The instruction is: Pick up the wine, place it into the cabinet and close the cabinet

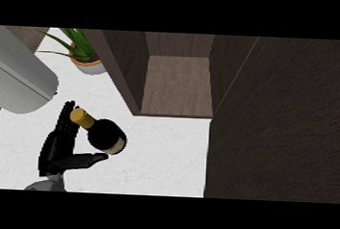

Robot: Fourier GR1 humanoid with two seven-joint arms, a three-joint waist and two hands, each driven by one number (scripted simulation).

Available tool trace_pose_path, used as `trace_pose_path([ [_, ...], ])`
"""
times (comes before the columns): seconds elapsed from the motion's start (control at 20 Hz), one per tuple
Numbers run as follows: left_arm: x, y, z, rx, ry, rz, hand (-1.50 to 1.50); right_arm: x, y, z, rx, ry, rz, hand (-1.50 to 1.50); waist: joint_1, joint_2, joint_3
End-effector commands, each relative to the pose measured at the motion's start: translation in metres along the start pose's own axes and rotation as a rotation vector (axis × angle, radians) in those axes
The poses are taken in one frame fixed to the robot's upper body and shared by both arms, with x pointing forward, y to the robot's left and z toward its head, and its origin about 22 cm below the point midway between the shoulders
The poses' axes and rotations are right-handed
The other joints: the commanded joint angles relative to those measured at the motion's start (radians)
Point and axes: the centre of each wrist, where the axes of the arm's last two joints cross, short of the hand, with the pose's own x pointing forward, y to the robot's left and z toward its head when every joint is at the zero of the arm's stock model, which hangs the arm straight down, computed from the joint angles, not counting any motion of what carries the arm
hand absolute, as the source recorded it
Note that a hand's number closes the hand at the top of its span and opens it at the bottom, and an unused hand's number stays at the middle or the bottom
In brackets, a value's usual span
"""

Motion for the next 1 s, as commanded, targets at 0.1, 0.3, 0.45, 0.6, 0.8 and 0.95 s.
trace_pose_path([
  [0.1,-0.026,0.009,-0.004,-0.008,0.025,0.006,-1.50,0.003,-0.013,0.004,-0.012,-0.026,-0.001,-1.50,-0.001,0.000,0.000],
  [0.3,-0.033,0.003,-0.007,-0.014,0.033,0.009,-1.50,-0.002,0.005,0.002,0.008,-0.031,0.007,-1.50,0.000,0.000,0.000],
  [0.45,-0.049,-0.017,-0.009,-0.022,0.037,0.016,-1.50,0.024,-0.007,-0.009,0.008,-0.003,0.015,-1.50,0.000,0.001,-0.001],
  [0.6,-0.061,-0.006,0.008,-0.006,0.031,0.048,-1.50,-0.007,-0.017,-0.002,-0.009,-0.017,0.004,-1.50,0.000,0.000,0.000],
  [0.8,-0.061,0.003,-0.021,0.014,0.013,0.118,-1.50,0.001,0.002,0.003,-0.005,-0.023,0.018,-1.50,-0.008,0.002,-0.001],
  [0.95,-0.066,-0.002,-0.011,-0.010,0.011,0.173,-1.50,0.012,-0.002,0.014,0.008,-0.010,0.025,-1.50,-0.005,0.000,0.000],
])
